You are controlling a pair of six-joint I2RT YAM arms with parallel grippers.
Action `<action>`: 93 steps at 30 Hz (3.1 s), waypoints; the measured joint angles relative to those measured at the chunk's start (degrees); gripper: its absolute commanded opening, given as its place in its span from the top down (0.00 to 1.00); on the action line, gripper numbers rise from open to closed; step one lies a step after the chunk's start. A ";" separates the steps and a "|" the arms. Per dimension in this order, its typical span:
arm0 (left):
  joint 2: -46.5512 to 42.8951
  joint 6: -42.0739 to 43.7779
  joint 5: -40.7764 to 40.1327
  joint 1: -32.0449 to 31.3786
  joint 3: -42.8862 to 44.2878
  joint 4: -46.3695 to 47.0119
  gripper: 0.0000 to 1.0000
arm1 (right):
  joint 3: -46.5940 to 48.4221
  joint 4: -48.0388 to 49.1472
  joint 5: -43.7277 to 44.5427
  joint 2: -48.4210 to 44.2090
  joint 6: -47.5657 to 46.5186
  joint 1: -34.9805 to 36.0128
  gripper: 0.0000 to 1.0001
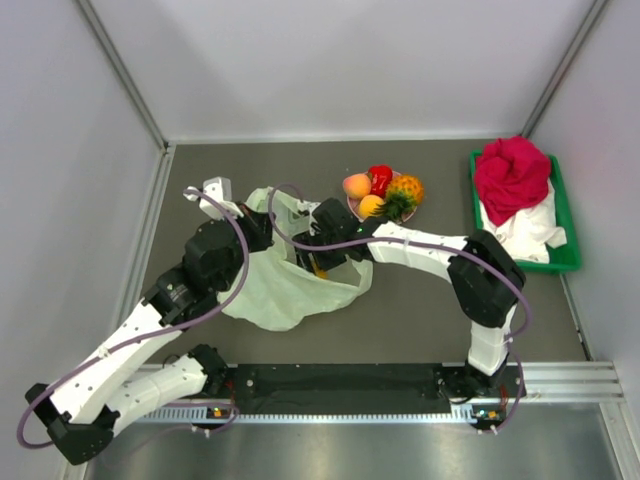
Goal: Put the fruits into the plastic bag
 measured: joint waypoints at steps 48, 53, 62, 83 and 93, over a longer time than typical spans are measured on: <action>-1.29 0.31 -1.84 0.00 -0.35 -1.22 1.00 | 5.01 -20.02 13.53 -27.91 6.56 -28.13 0.11; -1.29 -0.24 -1.84 0.00 -0.76 -1.25 1.00 | 5.09 -20.31 15.13 -24.11 12.66 -29.77 0.09; -0.22 -0.22 -1.62 0.00 -0.76 -1.22 1.00 | 11.08 -22.49 16.39 -11.89 21.38 -31.80 0.09; 2.73 0.04 -1.40 0.00 -1.27 0.02 1.00 | 11.52 -22.40 20.87 0.79 27.61 -31.80 0.11; 2.89 0.00 -1.42 0.00 -1.31 0.66 1.00 | 13.05 -20.96 20.52 3.96 27.58 -31.80 0.15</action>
